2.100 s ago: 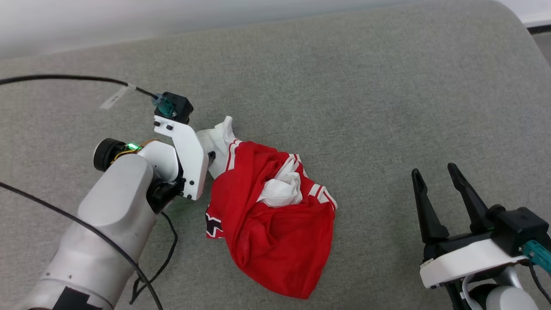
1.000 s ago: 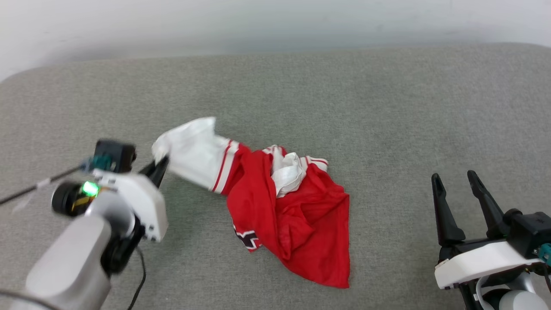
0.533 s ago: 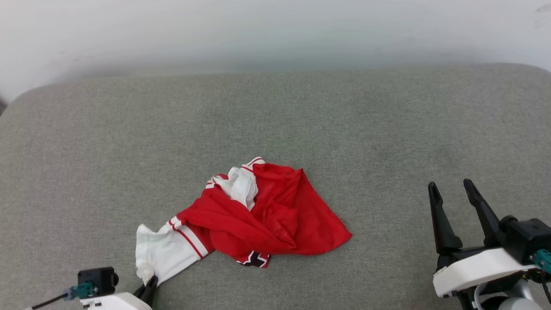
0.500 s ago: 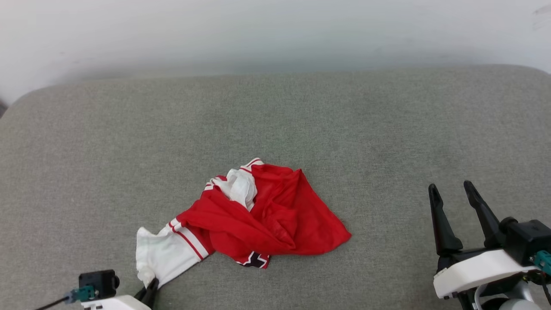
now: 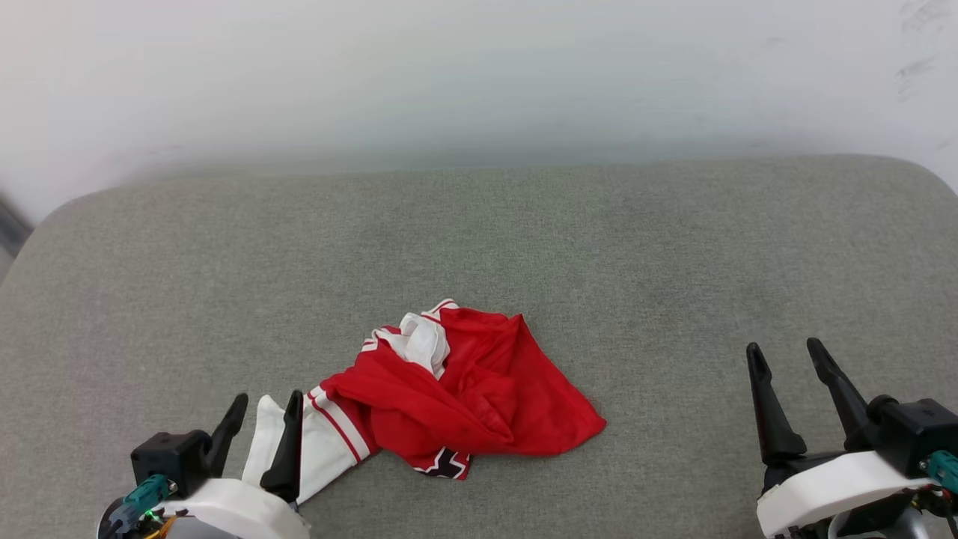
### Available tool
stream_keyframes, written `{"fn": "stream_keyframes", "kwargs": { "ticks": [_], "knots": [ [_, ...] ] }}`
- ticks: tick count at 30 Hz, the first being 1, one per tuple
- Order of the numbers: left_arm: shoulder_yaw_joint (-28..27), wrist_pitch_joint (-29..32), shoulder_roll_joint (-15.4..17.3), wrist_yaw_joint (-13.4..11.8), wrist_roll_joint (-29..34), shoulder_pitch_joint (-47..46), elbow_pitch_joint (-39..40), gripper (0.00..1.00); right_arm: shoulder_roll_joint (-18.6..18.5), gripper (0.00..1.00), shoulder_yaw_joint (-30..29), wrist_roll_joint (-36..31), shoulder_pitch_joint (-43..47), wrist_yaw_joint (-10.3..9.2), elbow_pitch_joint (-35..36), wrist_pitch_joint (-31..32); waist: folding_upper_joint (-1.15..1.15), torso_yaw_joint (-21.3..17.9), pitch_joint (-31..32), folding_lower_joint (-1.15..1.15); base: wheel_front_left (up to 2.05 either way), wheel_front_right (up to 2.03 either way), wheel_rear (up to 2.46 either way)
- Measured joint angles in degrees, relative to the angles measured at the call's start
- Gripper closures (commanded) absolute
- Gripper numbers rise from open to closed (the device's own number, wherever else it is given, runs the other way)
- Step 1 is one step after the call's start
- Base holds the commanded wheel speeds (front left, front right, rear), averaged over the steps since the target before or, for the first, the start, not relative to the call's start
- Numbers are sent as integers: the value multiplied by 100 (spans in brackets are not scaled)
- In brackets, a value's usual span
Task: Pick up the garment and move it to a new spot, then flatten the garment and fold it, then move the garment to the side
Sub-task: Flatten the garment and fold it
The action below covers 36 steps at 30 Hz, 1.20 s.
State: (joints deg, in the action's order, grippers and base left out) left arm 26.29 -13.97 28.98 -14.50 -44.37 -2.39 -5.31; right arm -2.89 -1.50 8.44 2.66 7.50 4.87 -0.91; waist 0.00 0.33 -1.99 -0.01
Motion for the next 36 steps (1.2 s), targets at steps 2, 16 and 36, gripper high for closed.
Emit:
{"fn": "stream_keyframes", "kwargs": {
  "ticks": [2,16,36],
  "knots": [
    [-42,-38,1,-59,181,1,220,0,0,0,-3,1,17,0,7,11,0,-4,37,0,0,0,0],
    [-94,-93,-32,-443,1138,11,1416,0,0,0,-29,20,118,0,100,347,0,137,108,0,0,0,0],
    [-312,-110,-554,-98,1347,-156,1263,0,-501,0,1841,1145,-1429,-1,-717,3976,0,1291,-484,1,0,0,0]
  ]
}}
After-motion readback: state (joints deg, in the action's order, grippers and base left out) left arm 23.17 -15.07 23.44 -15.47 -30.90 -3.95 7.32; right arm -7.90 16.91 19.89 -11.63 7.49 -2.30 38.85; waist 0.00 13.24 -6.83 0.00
